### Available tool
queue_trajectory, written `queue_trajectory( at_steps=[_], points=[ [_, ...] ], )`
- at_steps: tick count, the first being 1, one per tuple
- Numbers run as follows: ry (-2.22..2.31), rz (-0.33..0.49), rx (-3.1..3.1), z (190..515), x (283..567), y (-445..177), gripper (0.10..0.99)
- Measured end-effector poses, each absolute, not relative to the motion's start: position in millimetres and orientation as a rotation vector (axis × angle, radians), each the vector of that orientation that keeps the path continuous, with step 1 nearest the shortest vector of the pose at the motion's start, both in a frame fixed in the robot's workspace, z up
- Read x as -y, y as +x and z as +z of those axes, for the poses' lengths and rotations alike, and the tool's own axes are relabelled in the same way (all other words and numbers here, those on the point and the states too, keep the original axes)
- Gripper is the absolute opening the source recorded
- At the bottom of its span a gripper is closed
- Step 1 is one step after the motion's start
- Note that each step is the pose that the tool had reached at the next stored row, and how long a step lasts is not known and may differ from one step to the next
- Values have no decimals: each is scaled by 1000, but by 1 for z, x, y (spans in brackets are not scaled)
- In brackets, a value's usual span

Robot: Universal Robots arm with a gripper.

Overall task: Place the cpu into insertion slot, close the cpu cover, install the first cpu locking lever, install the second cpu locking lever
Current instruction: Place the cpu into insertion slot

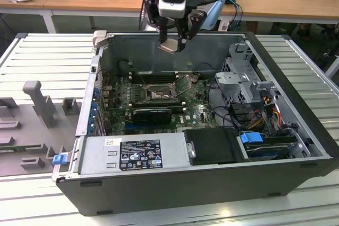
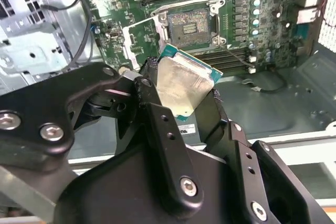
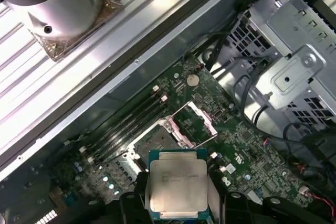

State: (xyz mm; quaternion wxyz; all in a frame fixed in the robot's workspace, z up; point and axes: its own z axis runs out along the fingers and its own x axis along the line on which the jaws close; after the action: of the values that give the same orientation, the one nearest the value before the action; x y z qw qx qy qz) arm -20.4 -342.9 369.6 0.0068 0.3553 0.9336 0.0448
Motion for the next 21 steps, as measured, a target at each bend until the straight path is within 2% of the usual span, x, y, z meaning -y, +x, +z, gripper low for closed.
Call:
queue_trajectory(
  at_steps=[14, 21],
  points=[
    [1407, 134, -2785, 362, 343, -21, 529],
    [1647, 100, -2692, 350, 343, -21, 529]
  ],
)
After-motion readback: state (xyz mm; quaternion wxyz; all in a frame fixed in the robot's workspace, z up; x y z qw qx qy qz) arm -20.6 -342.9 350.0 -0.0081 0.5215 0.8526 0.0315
